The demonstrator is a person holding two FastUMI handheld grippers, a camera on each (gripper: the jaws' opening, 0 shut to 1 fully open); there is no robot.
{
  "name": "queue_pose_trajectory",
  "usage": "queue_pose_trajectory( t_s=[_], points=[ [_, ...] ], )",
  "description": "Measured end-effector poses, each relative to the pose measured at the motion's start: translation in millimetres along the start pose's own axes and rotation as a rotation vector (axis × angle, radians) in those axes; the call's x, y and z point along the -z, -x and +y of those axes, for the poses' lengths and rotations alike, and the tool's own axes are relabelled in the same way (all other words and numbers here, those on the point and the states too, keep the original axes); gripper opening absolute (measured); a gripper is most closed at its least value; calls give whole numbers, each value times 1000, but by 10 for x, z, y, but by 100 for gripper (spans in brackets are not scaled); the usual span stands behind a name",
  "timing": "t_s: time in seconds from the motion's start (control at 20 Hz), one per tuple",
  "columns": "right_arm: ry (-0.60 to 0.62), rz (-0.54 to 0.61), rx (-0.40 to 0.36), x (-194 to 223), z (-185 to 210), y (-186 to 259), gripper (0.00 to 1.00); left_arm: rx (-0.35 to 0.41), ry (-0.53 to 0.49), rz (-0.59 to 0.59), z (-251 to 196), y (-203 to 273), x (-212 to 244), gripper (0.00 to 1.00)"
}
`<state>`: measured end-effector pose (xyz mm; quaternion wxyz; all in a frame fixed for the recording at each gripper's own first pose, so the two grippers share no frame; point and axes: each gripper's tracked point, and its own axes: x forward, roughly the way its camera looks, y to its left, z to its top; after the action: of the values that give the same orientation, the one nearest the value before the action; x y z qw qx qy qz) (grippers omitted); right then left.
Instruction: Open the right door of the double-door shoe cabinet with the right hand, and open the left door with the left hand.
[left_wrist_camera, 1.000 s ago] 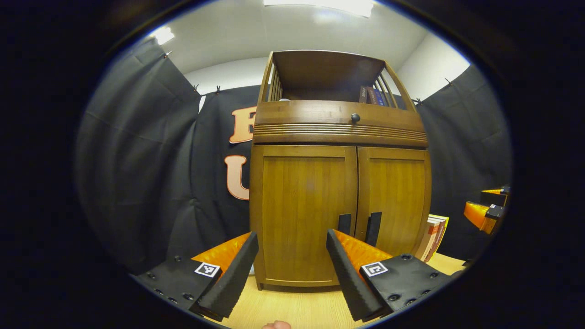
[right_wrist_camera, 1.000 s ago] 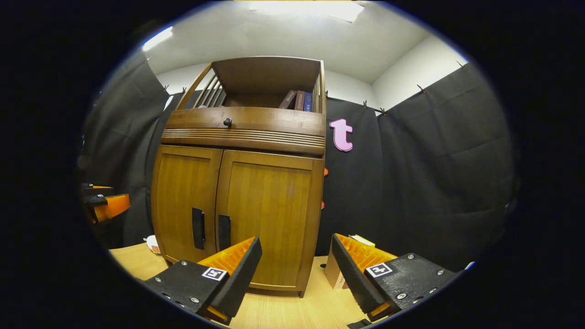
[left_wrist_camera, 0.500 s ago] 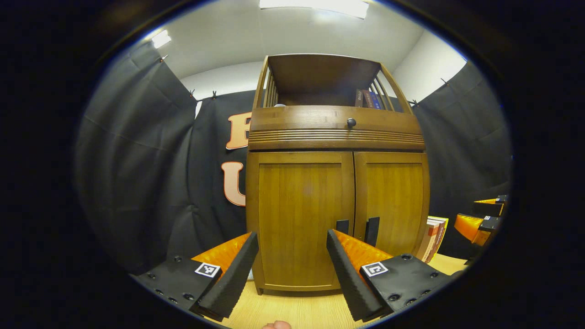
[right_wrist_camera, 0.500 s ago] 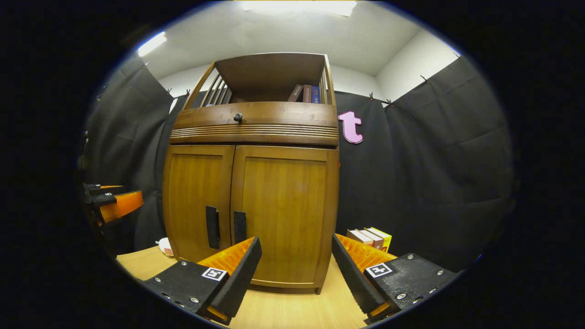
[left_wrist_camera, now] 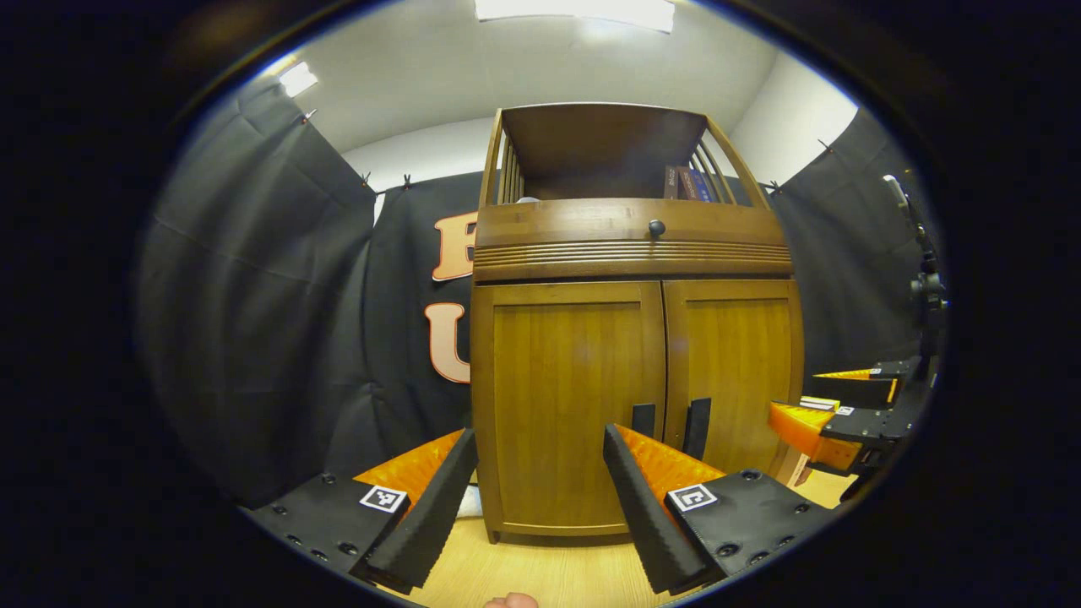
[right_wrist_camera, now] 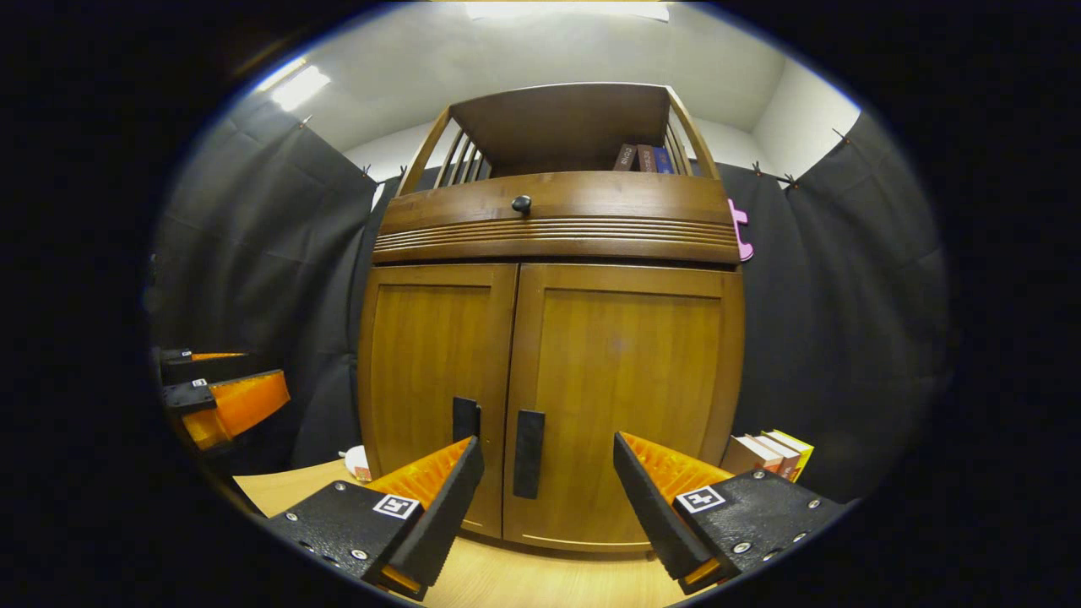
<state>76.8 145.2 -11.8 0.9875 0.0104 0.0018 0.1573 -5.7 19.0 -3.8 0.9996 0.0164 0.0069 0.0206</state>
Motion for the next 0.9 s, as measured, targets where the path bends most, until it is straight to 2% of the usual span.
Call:
queue_pose_trajectory(
  t_s=[0.15,0.2,0.25,0.3,0.35,0.4,0.45,0.75,0.8,0.9],
  points=[
    [-3,3,-7,87,60,-380,95,-9,16,8,63,64,49,94],
    [4,4,-4,112,74,-498,95,-13,20,12,92,74,56,97],
    [9,5,-1,132,76,-612,100,-18,20,13,117,90,68,94],
    [12,4,3,152,95,-728,95,-24,18,14,142,98,75,96],
    [13,6,11,183,92,-839,96,-29,17,14,171,122,84,94],
    [13,11,25,228,77,-921,96,-34,19,13,194,132,82,96],
    [13,18,38,285,61,-1020,95,-38,22,12,224,138,79,94],
    [-4,86,90,670,-19,-1469,93,-52,8,6,311,159,100,94],
    [-13,91,96,704,-18,-1516,96,-51,11,8,319,159,112,94],
    [-18,92,106,729,-11,-1532,81,-53,17,15,334,154,137,94]
  ],
)
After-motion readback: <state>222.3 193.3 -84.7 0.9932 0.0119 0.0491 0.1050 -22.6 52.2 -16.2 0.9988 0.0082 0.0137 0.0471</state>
